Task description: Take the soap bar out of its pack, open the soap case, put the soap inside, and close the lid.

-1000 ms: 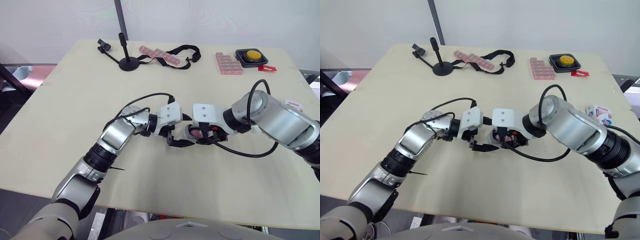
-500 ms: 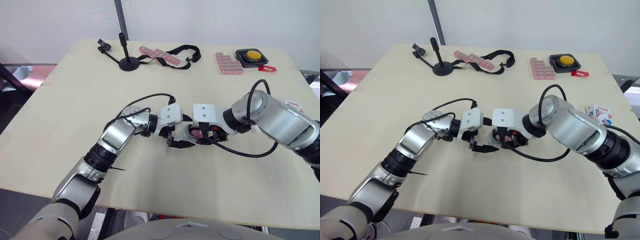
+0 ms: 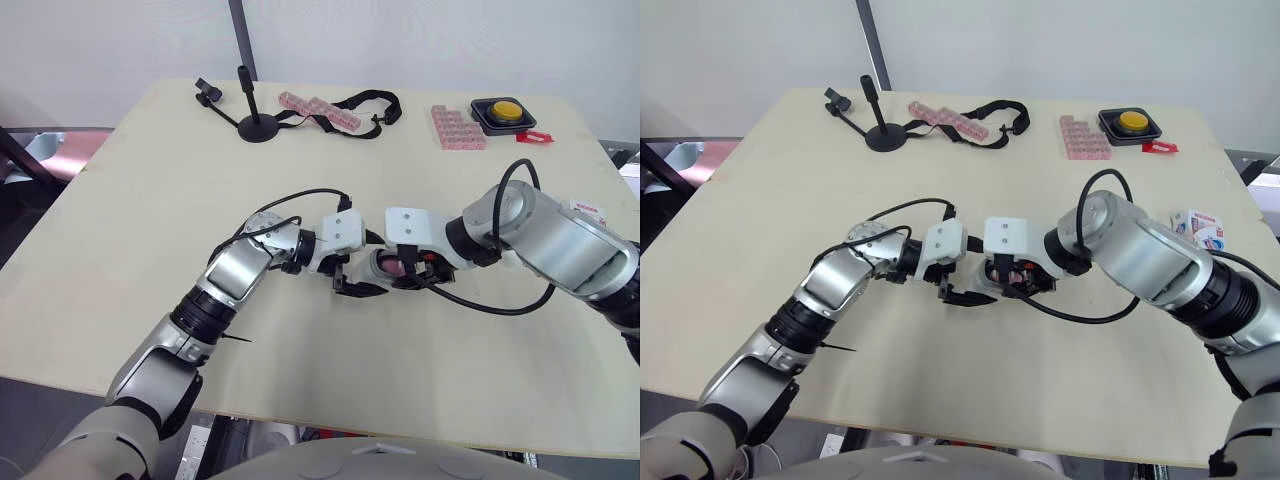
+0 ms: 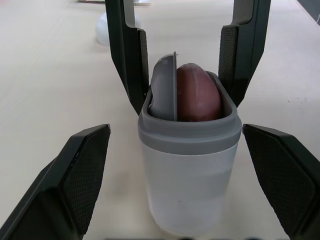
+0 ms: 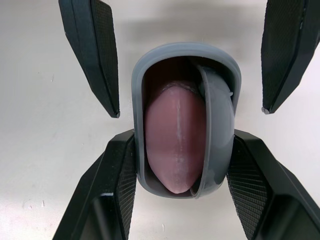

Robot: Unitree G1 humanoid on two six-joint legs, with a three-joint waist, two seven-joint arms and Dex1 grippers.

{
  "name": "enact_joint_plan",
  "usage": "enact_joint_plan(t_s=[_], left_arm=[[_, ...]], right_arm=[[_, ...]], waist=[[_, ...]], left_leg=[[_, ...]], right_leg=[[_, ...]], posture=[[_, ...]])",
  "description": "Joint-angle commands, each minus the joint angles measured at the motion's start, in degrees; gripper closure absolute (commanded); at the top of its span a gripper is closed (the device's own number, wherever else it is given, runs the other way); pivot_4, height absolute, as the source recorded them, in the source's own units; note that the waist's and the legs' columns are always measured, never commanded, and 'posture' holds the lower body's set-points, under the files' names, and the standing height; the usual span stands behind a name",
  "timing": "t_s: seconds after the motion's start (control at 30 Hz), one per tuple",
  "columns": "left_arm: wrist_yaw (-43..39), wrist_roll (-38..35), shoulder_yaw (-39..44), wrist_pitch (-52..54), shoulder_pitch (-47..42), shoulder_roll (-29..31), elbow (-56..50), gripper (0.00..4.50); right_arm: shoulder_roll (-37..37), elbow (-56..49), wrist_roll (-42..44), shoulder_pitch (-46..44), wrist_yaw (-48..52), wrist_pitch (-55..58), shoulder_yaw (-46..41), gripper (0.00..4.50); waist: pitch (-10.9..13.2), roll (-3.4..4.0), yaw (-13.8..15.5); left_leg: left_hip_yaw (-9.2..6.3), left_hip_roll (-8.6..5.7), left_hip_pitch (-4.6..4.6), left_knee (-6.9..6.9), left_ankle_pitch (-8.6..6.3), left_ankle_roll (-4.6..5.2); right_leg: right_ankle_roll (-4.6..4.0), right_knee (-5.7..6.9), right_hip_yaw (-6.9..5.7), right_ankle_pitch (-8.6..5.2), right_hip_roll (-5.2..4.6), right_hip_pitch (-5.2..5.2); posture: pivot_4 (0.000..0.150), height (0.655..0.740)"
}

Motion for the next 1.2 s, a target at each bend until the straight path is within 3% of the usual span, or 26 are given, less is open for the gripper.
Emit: enact_joint_plan(t_s=[0.03, 0.13, 0.2, 0.93, 1.0, 1.07, 1.17, 1.2], left_arm=[[-0.55, 0.21, -0.16, -0.85, -0.84, -0.07, -0.75, 1.18], [-0.56, 0.24, -0.02, -0.83, -0.91, -0.28, -0.55, 2.23], [-0.58, 0.31, 0.05, -0.82, -0.91, -0.48, -0.43, 2.61], [-0.84, 1.65, -0.48, -2.09, -0.54, -0.39, 0.34, 2.61], [-0.87, 1.73, -0.46, -2.4, -0.42, -0.27, 0.41, 2.61], [-0.94, 1.78, -0.41, -2.67, -0.33, -0.19, 0.43, 2.61], [-1.1, 1.93, -0.24, -3.2, -0.02, -0.01, 0.28, 2.61], [-1.17, 2.05, -0.23, -3.46, 0.08, 0.14, 0.29, 2.61]], right_arm=[[-0.26, -1.46, -0.97, 0.01, -0.05, -0.23, -1.54, 2.43], [-0.2, -1.48, -1.01, 0.08, -0.15, -0.27, -1.56, 2.43], [-0.22, -1.54, -1.1, 0.19, -0.13, -0.29, -1.57, 2.43], [0.73, -0.62, -1.42, -0.08, 0.03, 0.09, -2.03, 2.43], [0.75, -0.72, -0.97, 0.07, 0.12, 0.6, -2.29, 1.48], [0.76, -0.68, -0.9, 0.31, 0.11, 0.59, -2.53, 0.8], [0.68, -0.33, -0.86, 0.95, 0.04, 0.31, -3.11, 0.01], [0.66, -0.13, -0.9, 1.25, 0.0, 0.08, -3.34, 0.01]], waist=[[0.0, 0.0, 0.01], [0.0, 0.0, 0.01], [0.0, 0.0, 0.03], [0.0, 0.0, 0.01], [0.0, 0.0, -0.01], [0.0, 0.0, 0.01], [0.0, 0.0, 0.02], [0.0, 0.0, 0.01]], left_leg=[[0.0, 0.0, 0.0, 0.0, 0.0, 0.0], [0.0, 0.0, -0.01, 0.0, 0.0, 0.0], [0.0, 0.0, 0.0, 0.01, 0.0, 0.0], [0.0, 0.0, 0.0, 0.06, 0.01, 0.01], [0.0, 0.0, 0.0, 0.07, 0.01, 0.01], [0.0, 0.0, 0.0, 0.07, 0.01, 0.02], [0.0, 0.0, 0.0, 0.08, 0.01, 0.02], [0.0, 0.0, -0.01, 0.08, 0.01, 0.02]], right_leg=[[0.0, 0.01, 0.01, 0.0, 0.0, 0.0], [0.0, 0.01, 0.02, 0.0, -0.02, 0.0], [0.0, 0.02, 0.02, 0.0, -0.02, 0.0], [0.0, 0.08, 0.04, 0.0, -0.04, 0.0], [0.0, 0.09, 0.04, 0.0, -0.04, 0.0], [0.0, 0.1, 0.04, 0.0, -0.04, 0.0], [0.0, 0.1, 0.04, 0.0, -0.05, 0.0], [0.0, 0.09, 0.04, 0.0, -0.05, 0.0]], posture=[[0.15, 0.74], [0.15, 0.74], [0.15, 0.74], [0.15, 0.74], [0.15, 0.74], [0.15, 0.74], [0.15, 0.74], [0.15, 0.74]])
